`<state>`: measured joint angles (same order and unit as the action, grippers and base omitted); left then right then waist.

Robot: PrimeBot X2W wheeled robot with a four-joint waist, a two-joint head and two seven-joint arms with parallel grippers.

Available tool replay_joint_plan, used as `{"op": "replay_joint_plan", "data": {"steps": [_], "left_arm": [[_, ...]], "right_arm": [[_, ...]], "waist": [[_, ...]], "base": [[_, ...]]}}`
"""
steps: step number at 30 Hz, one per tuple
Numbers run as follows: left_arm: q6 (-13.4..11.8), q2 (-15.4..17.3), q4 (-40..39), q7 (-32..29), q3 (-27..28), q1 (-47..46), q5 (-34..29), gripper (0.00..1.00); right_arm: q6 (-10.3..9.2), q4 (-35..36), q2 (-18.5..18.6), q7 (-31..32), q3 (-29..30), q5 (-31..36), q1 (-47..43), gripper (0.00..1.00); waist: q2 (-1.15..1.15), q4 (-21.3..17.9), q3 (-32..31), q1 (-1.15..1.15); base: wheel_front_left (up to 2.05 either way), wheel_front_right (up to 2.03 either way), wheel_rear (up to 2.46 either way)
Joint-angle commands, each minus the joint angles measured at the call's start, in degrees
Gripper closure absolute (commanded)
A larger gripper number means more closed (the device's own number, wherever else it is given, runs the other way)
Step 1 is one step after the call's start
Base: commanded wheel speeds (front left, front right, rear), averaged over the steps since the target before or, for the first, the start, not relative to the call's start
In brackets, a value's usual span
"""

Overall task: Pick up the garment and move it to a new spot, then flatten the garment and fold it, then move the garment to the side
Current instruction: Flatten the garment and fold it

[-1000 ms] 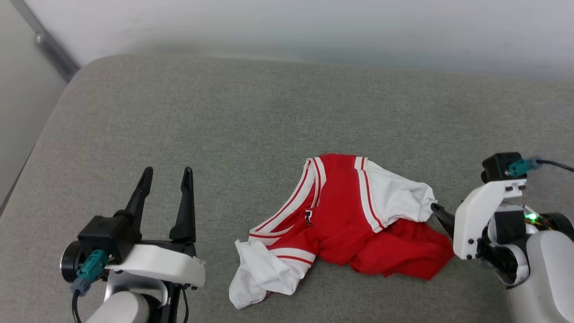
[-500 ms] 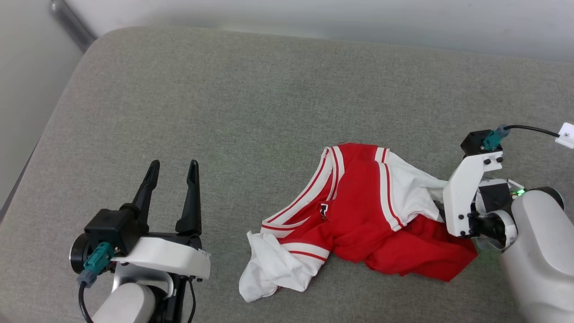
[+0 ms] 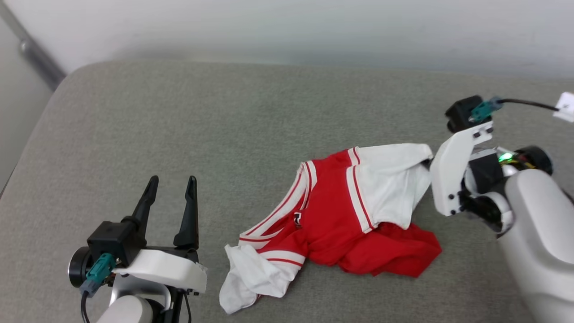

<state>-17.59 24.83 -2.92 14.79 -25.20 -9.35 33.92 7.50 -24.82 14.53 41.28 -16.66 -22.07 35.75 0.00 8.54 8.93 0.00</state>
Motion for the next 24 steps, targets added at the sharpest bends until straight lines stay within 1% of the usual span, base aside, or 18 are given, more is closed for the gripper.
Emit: {"op": "replay_joint_plan", "data": {"steps": [1, 3, 5, 7, 9, 12, 15, 18, 21, 22, 23, 24], "left_arm": [[-0.47, 0.31, -0.15, -0.29, -0.12, 1.17, -0.24, 0.0], [-0.76, 0.35, -0.44, -0.5, -0.22, 1.67, -0.1, 0.0], [-1.09, 0.45, -0.71, -0.8, -0.34, 2.25, 0.02, 0.0], [-1.42, 0.61, -1.0, -0.94, -0.26, 2.81, 0.12, 0.0], [-1.6, 0.78, -1.31, -1.17, -0.21, 3.21, 0.25, 0.0], [-1.96, 1.08, -1.72, -1.49, -0.17, 3.48, 0.4, 0.0], [-2.0, 1.26, -1.86, -1.8, -0.08, 3.55, 0.51, 0.0], [-2.09, 1.44, -1.56, -2.16, 0.04, 3.74, 0.85, 0.0], [-2.27, 1.6, -1.2, -2.44, 0.06, 4.0, 1.1, 0.0], [-2.44, 1.73, -0.97, -2.65, 0.12, 4.14, 1.16, 0.0], [-2.48, 1.83, -0.91, -2.77, 0.16, 4.26, 1.23, 0.0], [-2.54, 1.92, -0.8, -2.82, 0.14, 4.37, 1.3, 0.0]], "right_arm": [[-0.03, 3.31, 1.87, -0.28, 1.34, 0.25, -1.85, 1.0], [-0.03, 6.88, 3.02, -0.02, 3.42, 0.72, -4.18, 1.0], [-0.03, 10.68, 4.13, 0.2, 6.71, 1.41, -7.18, 1.0], [-0.03, 14.38, 4.66, 1.14, 10.67, 2.34, -11.33, 1.0], [-0.02, 17.86, 4.32, 2.34, 15.05, 3.08, -16.2, 1.0], [-0.02, 21.9, 2.38, 4.19, 22.05, 4.33, -23.82, 1.0], [-0.02, 23.76, -1.3, 4.93, 28.27, 4.8, -31.12, 1.0], [-0.02, 22.83, -5.09, 4.59, 32.45, 5.26, -36.92, 1.0], [-0.03, 20.07, -7.55, 3.43, 34.03, 5.73, -40.36, 1.0], [-0.02, 18.31, -8.67, 1.57, 34.1, 5.37, -40.88, 0.54], [-0.02, 17.51, -8.95, 0.56, 33.8, 5.41, -41.1, 0.0], [-0.02, 16.96, -9.27, -0.91, 33.45, 5.08, -41.02, 0.0]], "waist": [[0.0, -2.29, -2.3, 0.0], [0.0, -3.2, -3.11, 0.0], [0.0, -4.0, -3.74, 0.0], [0.0, -4.65, -4.25, 0.0], [0.0, -5.22, -4.52, 0.0], [0.0, -5.74, -4.5, 0.0], [0.0, -6.0, -4.29, 0.0], [0.0, -6.16, -4.24, 0.0], [0.0, -6.22, -4.3, 0.0], [0.0, -6.34, -4.38, 0.0], [0.0, -6.38, -4.42, 0.0], [0.0, -6.4, -4.44, 0.0]], "base": [[0.0, 0.0, 0.0], [0.0, 0.0, 0.0], [0.0, 0.0, 0.0], [0.0, 0.0, 0.0], [0.0, 0.0, 0.0], [0.0, 0.0, 0.0], [0.0, 0.0, 0.0], [0.0, 0.0, 0.0], [0.0, 0.0, 0.0], [0.0, 0.0, 0.0], [0.0, 0.0, 0.0], [0.0, 0.0, 0.0]]}}
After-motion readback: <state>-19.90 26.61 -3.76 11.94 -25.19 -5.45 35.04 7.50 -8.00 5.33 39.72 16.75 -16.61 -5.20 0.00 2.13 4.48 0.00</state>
